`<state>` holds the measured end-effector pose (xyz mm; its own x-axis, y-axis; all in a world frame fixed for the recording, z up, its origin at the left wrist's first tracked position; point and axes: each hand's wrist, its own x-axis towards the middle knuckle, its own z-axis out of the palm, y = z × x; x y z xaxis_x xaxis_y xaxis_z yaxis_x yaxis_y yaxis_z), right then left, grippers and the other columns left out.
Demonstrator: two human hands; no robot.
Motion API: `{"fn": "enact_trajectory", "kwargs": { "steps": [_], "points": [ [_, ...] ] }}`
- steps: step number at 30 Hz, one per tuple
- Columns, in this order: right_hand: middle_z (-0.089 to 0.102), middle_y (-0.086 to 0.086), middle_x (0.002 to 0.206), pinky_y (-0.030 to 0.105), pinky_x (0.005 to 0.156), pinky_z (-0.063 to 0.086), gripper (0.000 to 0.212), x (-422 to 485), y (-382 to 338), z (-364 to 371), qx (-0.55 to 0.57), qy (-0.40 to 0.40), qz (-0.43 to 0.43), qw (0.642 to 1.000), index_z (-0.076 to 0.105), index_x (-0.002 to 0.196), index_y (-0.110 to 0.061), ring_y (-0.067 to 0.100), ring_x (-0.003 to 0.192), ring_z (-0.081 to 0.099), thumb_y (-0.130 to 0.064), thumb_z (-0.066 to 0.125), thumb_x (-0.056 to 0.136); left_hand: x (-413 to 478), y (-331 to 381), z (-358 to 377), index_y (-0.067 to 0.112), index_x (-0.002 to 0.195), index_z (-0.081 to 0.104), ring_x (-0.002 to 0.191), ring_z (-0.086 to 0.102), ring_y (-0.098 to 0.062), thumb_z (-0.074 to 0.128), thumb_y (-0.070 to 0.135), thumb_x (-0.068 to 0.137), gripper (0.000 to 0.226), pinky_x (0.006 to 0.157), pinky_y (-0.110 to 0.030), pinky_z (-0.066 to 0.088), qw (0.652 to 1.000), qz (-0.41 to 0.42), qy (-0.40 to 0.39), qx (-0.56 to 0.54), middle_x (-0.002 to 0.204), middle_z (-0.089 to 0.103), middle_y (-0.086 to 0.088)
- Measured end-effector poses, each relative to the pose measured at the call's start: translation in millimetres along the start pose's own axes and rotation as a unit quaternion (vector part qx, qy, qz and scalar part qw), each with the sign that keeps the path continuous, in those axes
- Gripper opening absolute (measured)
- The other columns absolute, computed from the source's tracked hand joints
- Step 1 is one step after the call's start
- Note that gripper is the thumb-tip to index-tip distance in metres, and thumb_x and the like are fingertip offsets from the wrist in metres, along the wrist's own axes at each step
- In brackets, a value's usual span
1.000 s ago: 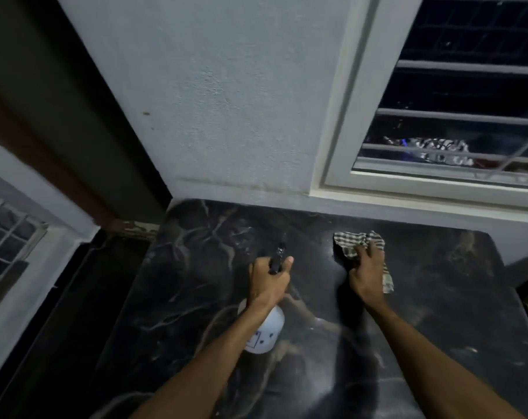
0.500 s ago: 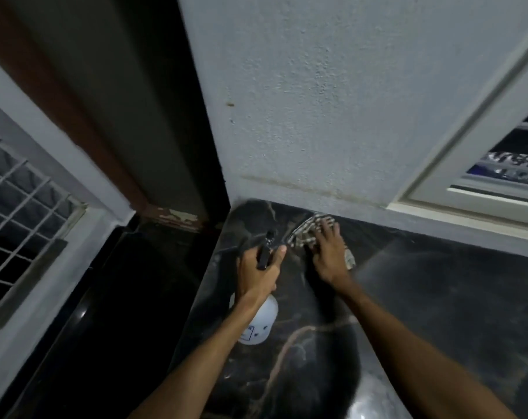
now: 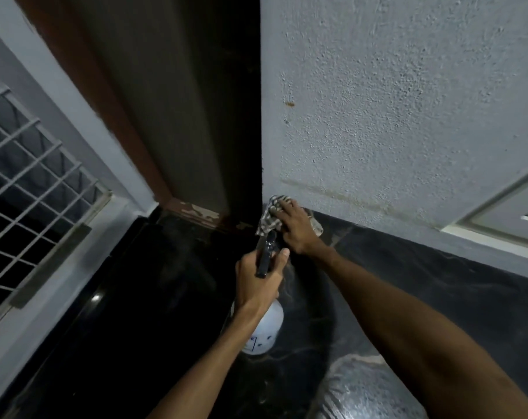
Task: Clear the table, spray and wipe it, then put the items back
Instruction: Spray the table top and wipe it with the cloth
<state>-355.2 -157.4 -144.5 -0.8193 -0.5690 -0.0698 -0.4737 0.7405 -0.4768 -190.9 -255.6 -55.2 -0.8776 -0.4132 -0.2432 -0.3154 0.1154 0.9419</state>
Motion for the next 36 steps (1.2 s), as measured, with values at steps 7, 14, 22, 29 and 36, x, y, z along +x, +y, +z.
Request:
{"fn": "enact_trajectory", "kwargs": {
  "steps": [7, 14, 22, 29, 36],
  "points": [
    [0.027, 0.017, 0.162, 0.052, 0.125, 0.008, 0.062, -55, -9, 17, 0.010, -0.016, -0.073, 0.997, 0.043, 0.149, -0.010, 0.039, 0.153, 0.013, -0.020, 0.050, 0.088, -8, -5, -8, 0.020, 0.063, 0.062, 0.042, 0.057, -0.014, 0.074, 0.034, 0.091, 0.034, 0.044, -0.027, 0.046, 0.999, 0.021, 0.008, 0.027, 0.054, 0.063, -0.002],
    [0.023, 0.013, 0.165, 0.062, 0.121, 0.016, 0.077, -167, 61, -20, 0.038, 0.037, 0.048, 0.997, 0.046, 0.148, -0.013, 0.041, 0.153, 0.012, -0.006, 0.045, 0.072, -55, -5, 9, 0.022, 0.061, 0.059, 0.041, 0.054, -0.009, 0.072, 0.030, 0.093, 0.036, 0.041, -0.022, 0.042, 0.999, -0.012, -0.008, 0.033, 0.053, 0.059, 0.001],
    [0.024, 0.010, 0.164, 0.063, 0.121, 0.015, 0.078, -306, 99, -35, 0.036, 0.072, 0.114, 0.990, 0.050, 0.144, -0.012, 0.039, 0.153, 0.008, 0.008, 0.054, 0.070, -145, -13, 58, 0.011, 0.065, 0.060, 0.040, 0.051, -0.006, 0.074, 0.028, 0.092, 0.035, 0.043, -0.022, 0.041, 0.997, -0.051, -0.002, 0.057, 0.057, 0.059, -0.005],
    [0.032, 0.025, 0.158, 0.057, 0.121, 0.020, 0.079, -378, 116, -44, 0.061, 0.043, 0.127, 0.989, 0.055, 0.137, 0.001, 0.051, 0.147, 0.021, -0.006, 0.046, 0.059, -232, -19, 101, 0.008, 0.063, 0.060, 0.033, 0.043, -0.006, 0.072, 0.019, 0.093, 0.034, 0.036, -0.020, 0.034, 0.990, -0.108, 0.088, 0.007, 0.048, 0.051, -0.001],
    [0.042, 0.030, 0.149, 0.057, 0.118, 0.028, 0.067, -368, 118, -46, 0.097, 0.083, 0.131, 0.983, 0.058, 0.129, 0.006, 0.053, 0.135, 0.036, -0.008, 0.048, 0.064, -275, -25, 102, 0.003, 0.063, 0.064, 0.034, 0.045, -0.009, 0.070, 0.022, 0.094, 0.037, 0.035, -0.020, 0.036, 0.983, -0.115, 0.140, 0.005, 0.046, 0.052, -0.004]
  ]
}}
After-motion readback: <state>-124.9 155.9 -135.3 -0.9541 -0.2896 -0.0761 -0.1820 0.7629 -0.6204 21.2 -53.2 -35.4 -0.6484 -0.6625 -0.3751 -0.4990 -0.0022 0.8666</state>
